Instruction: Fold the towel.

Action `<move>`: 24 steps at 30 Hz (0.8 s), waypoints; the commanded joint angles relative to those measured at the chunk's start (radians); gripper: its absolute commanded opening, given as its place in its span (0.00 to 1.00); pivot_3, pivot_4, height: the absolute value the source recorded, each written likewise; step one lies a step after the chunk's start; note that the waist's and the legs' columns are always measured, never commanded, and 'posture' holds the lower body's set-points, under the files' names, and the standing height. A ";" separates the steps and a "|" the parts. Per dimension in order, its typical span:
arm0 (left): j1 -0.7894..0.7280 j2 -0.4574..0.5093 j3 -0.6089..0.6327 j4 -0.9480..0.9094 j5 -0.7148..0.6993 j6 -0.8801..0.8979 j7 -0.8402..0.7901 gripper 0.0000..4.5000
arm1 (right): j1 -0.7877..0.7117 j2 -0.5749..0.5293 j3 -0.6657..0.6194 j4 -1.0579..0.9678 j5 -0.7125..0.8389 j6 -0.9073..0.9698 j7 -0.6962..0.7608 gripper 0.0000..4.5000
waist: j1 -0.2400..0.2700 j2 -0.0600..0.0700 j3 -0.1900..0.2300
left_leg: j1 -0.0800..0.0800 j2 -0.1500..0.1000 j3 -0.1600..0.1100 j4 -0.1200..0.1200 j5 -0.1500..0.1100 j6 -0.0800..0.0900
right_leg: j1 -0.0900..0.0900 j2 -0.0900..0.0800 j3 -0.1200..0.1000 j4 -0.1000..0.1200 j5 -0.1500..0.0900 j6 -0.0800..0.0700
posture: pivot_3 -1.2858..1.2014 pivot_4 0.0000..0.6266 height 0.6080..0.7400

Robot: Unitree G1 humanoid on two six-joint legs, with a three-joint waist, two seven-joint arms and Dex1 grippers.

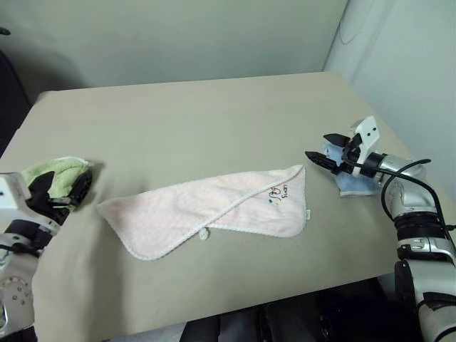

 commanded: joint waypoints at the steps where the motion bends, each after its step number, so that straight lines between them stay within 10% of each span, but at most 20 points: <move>1: -0.027 0.020 -0.007 -0.003 0.016 -0.009 0.000 0.99 | 0.017 -0.015 -0.040 -0.054 0.028 -0.001 -0.016 1.00 | 0.000 0.000 0.000 | 0.000 0.000 0.000 0.000 0.000 0.000 | 0.000 0.000 0.000 0.000 0.000 0.000 | 0.52 0.24 1.00; 24: -0.064 -0.014 -0.038 -0.011 0.040 -0.027 -0.015 0.99 | 0.038 -0.016 -0.009 -0.014 0.000 -0.020 -0.011 1.00 | -0.002 0.000 0.000 | 0.000 0.000 0.000 0.000 0.000 0.000 | 0.000 0.000 0.000 0.000 0.000 0.000 | 0.52 0.24 1.00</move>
